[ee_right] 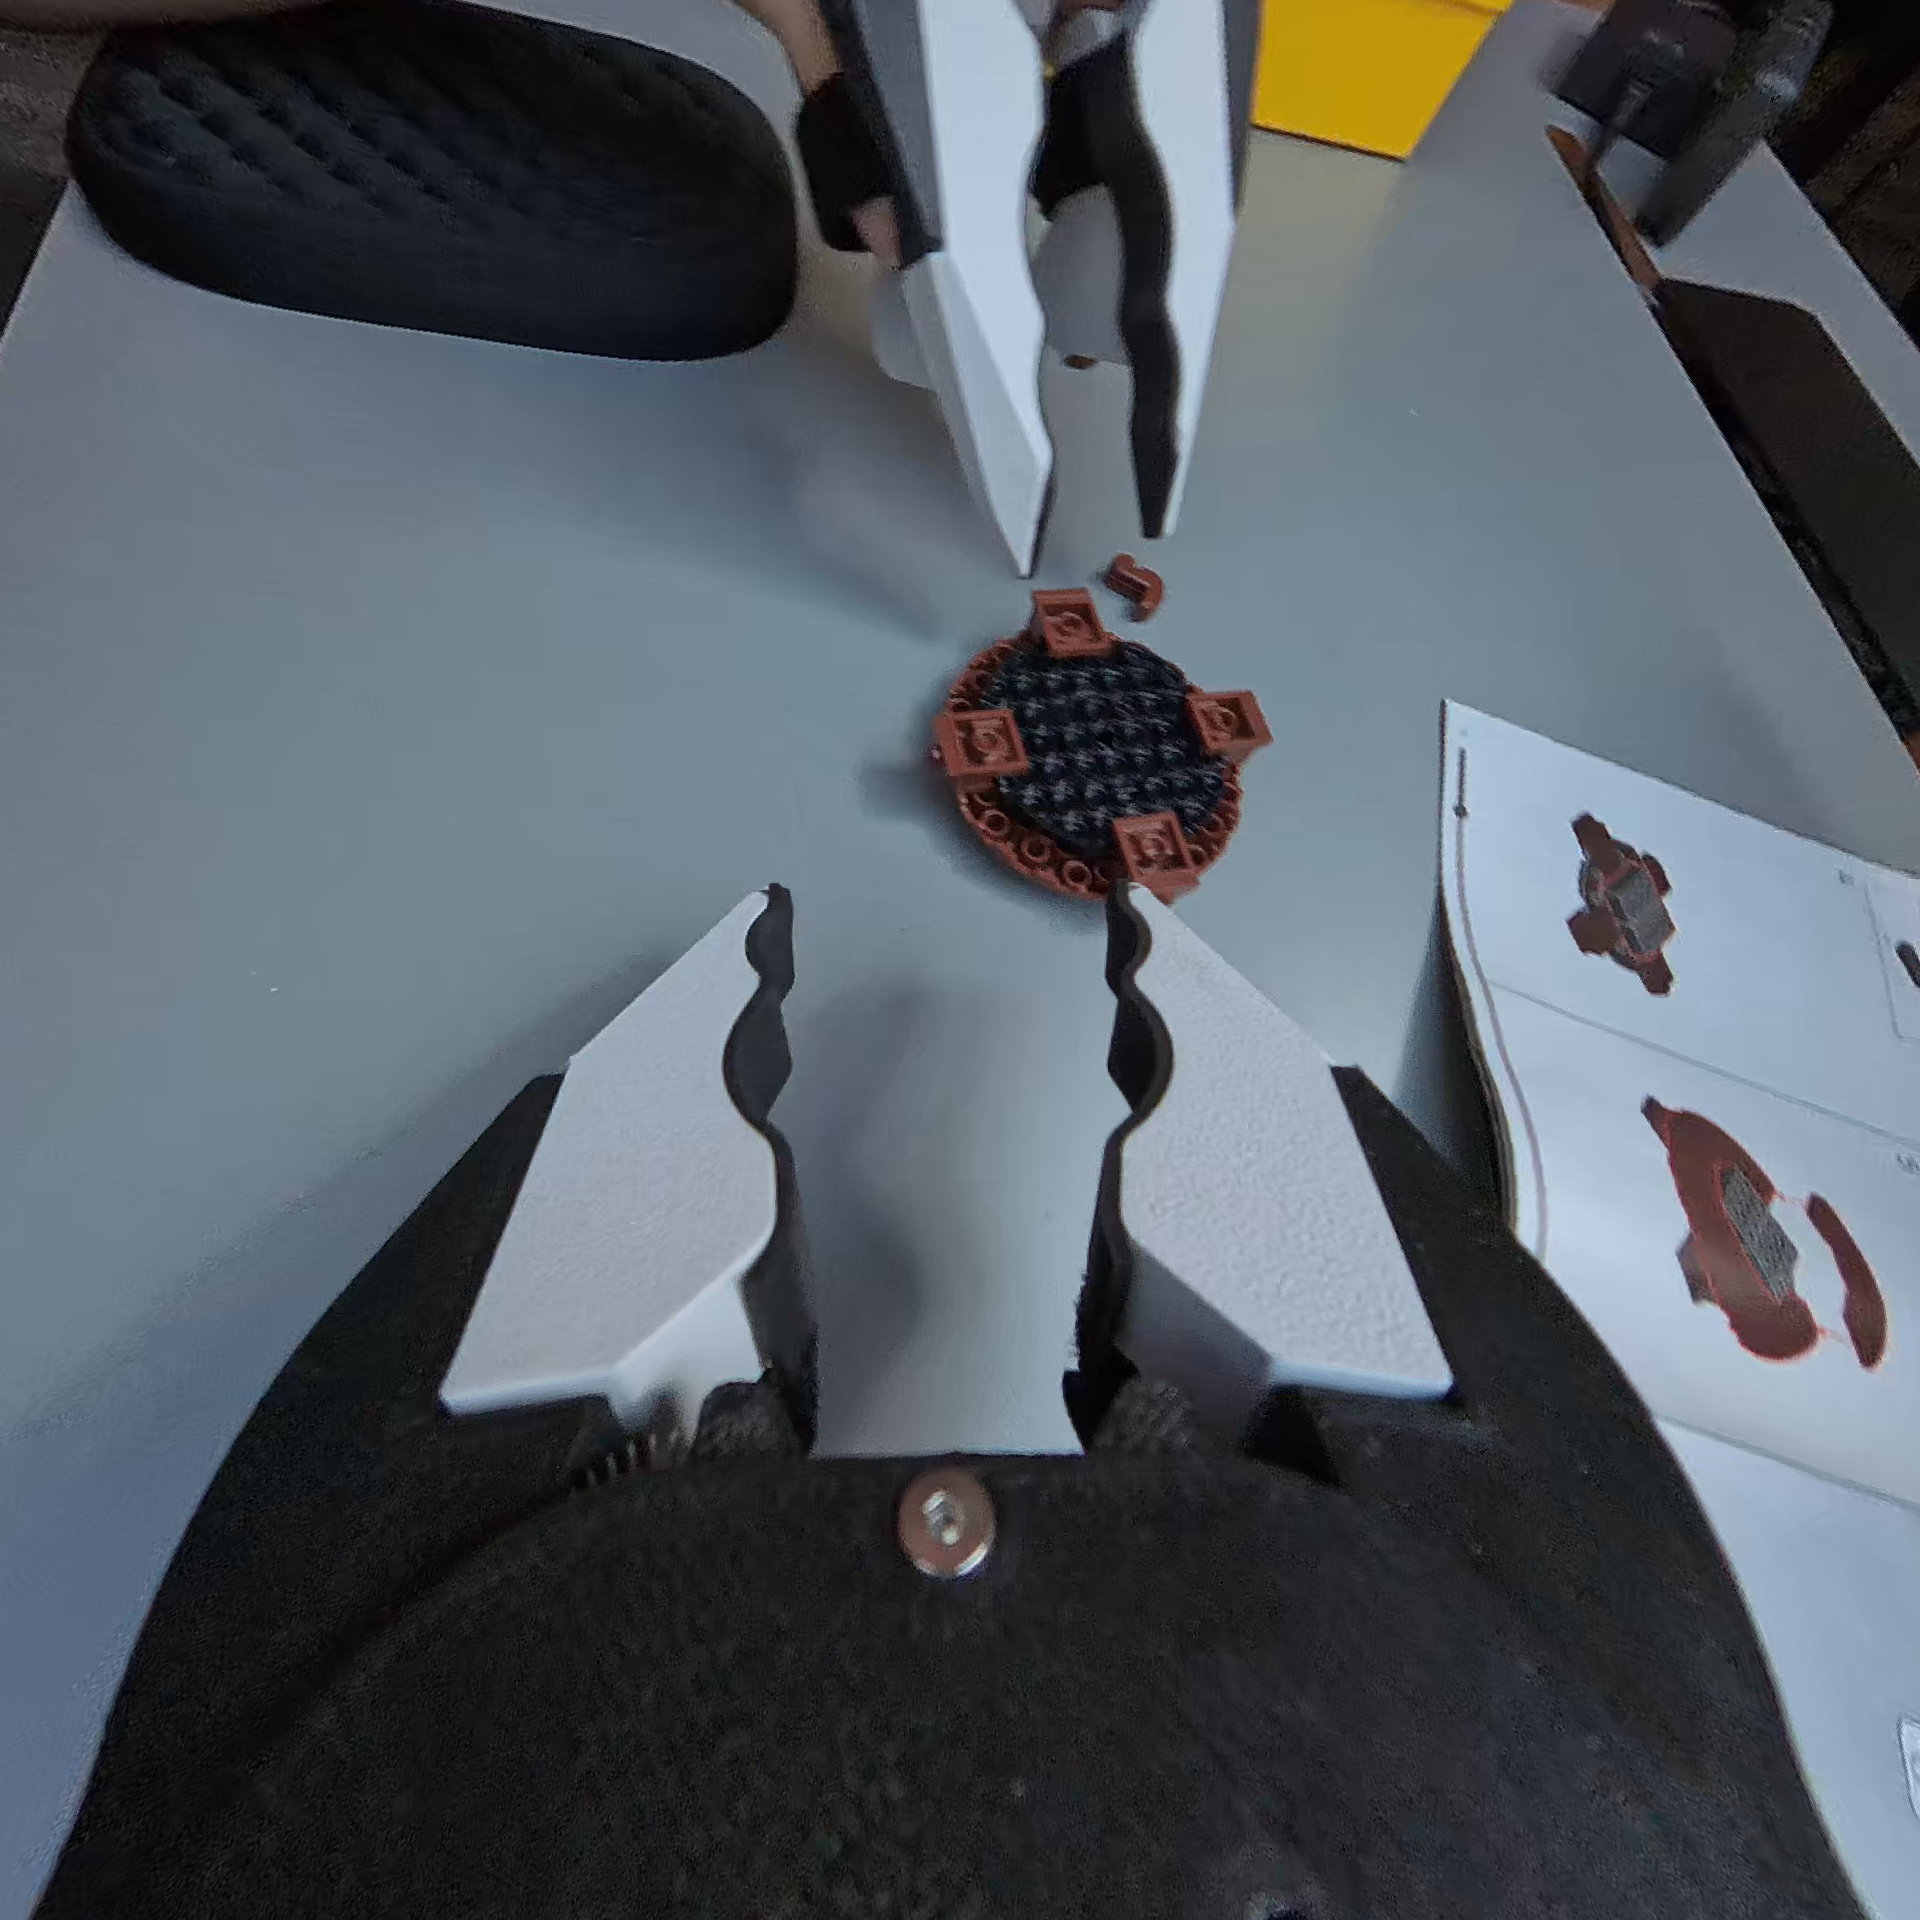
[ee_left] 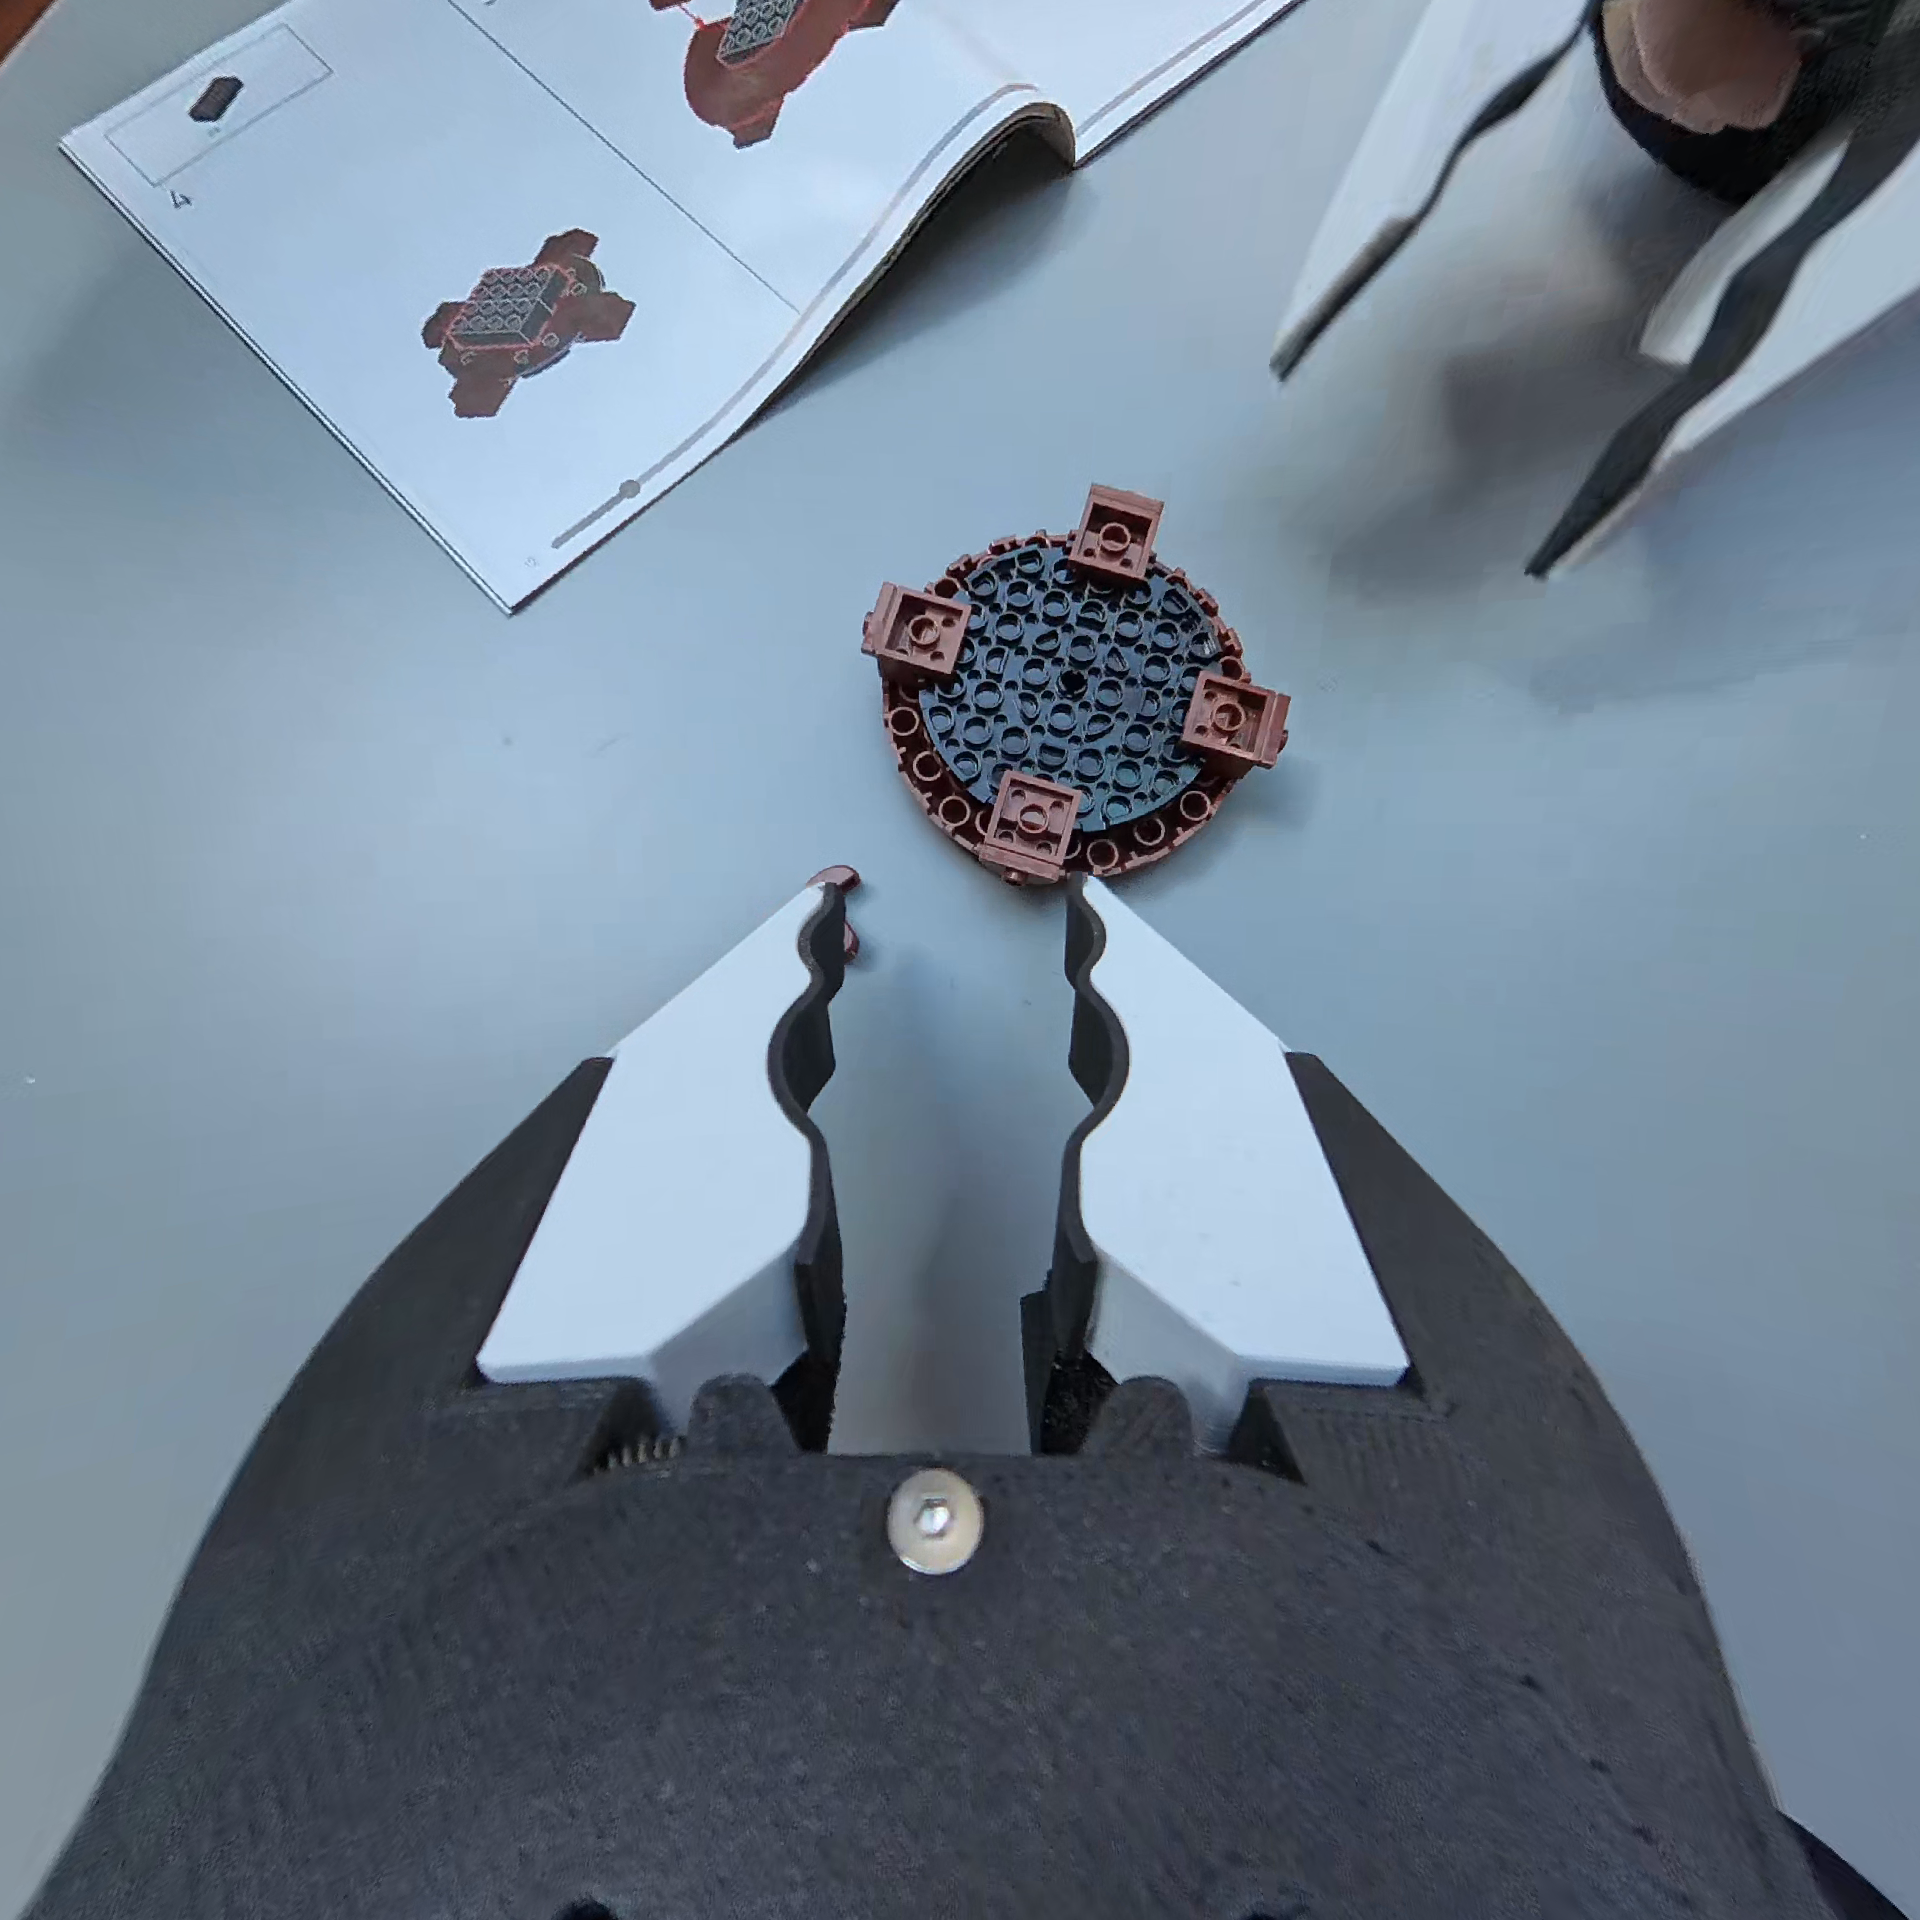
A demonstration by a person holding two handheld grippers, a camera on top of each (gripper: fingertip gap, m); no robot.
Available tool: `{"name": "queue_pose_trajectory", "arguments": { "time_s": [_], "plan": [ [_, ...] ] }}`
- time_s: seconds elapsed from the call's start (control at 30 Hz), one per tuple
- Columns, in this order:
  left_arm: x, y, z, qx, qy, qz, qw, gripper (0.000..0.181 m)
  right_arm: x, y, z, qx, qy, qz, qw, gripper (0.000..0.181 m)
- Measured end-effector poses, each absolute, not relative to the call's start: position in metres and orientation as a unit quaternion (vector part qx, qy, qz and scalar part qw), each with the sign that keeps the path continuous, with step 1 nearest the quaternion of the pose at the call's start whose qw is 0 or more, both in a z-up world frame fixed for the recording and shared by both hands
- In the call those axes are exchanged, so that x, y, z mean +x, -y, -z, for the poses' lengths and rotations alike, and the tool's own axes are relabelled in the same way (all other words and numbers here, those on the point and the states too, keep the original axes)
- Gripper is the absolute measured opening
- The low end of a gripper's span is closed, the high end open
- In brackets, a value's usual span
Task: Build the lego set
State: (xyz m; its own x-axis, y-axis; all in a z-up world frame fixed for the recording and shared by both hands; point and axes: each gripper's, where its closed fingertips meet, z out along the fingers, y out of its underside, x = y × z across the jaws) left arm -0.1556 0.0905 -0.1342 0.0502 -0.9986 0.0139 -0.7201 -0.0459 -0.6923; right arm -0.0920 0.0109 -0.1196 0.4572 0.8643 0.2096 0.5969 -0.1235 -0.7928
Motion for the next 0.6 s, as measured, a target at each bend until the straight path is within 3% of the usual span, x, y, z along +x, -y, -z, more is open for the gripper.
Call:
{"name": "queue_pose_trajectory", "arguments": {
  "time_s": [0.2,0.6],
  "plan": [
    [-0.162,-0.115,0.123,-0.642,-0.665,0.229,0.305,0.051,-0.124,0.007,0.138,-0.711,0.554,-0.154,0.405,0.060],
    [-0.164,-0.134,0.139,-0.609,-0.719,0.213,0.259,0.050,-0.112,-0.001,0.129,-0.715,0.538,-0.135,0.425,0.059]
  ]
}}
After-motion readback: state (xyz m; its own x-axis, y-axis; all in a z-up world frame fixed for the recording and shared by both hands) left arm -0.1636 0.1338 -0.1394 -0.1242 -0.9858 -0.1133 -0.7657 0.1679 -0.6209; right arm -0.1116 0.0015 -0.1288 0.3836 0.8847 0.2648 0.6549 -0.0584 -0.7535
